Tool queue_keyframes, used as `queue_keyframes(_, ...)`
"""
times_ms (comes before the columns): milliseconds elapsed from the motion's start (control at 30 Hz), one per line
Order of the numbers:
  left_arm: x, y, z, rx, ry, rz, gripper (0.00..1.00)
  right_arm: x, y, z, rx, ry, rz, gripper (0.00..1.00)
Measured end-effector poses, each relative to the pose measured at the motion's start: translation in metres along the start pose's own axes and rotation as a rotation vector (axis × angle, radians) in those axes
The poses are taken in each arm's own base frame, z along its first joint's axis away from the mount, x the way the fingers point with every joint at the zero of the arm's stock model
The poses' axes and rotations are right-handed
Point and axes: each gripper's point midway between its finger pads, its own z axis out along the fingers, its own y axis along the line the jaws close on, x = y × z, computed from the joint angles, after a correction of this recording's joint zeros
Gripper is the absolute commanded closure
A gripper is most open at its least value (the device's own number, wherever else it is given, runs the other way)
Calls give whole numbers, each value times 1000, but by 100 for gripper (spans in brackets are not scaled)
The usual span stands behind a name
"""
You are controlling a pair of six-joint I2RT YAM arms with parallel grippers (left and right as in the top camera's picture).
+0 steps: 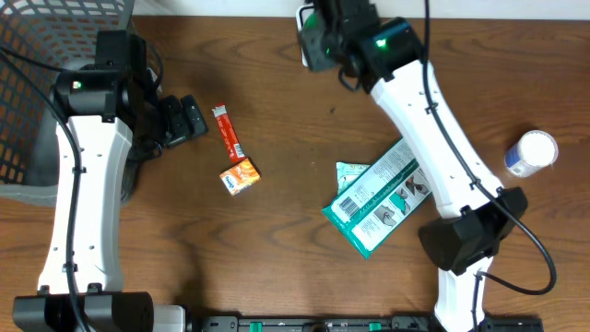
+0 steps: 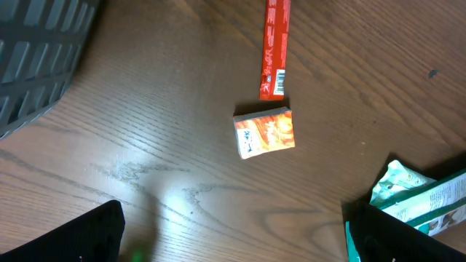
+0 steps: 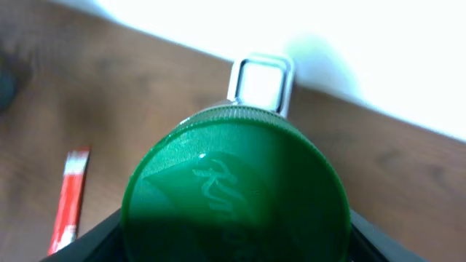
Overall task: Scan the item barcode
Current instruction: 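Hold the jar's lid against the scanner face with the right gripper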
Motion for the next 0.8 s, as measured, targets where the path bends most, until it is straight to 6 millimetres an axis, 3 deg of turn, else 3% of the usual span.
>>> queue_keyframes(233,0,0,0,0,0,0,1,-60,-36,-3,53,-241,73,60)
queue_keyframes(433,0,0,0,0,0,0,1,-93,-47,-2,91,-381,3,62)
queue_keyframes(567,0,0,0,0,0,0,1,-92,-43,27,114,-390,-116,63)
queue_keyframes(733,0,0,0,0,0,0,1,-77,-38,85,142,-373,-251,63)
queue_keyframes(800,0,0,0,0,0,0,1,-73,-37,99,149,-375,-287,64)
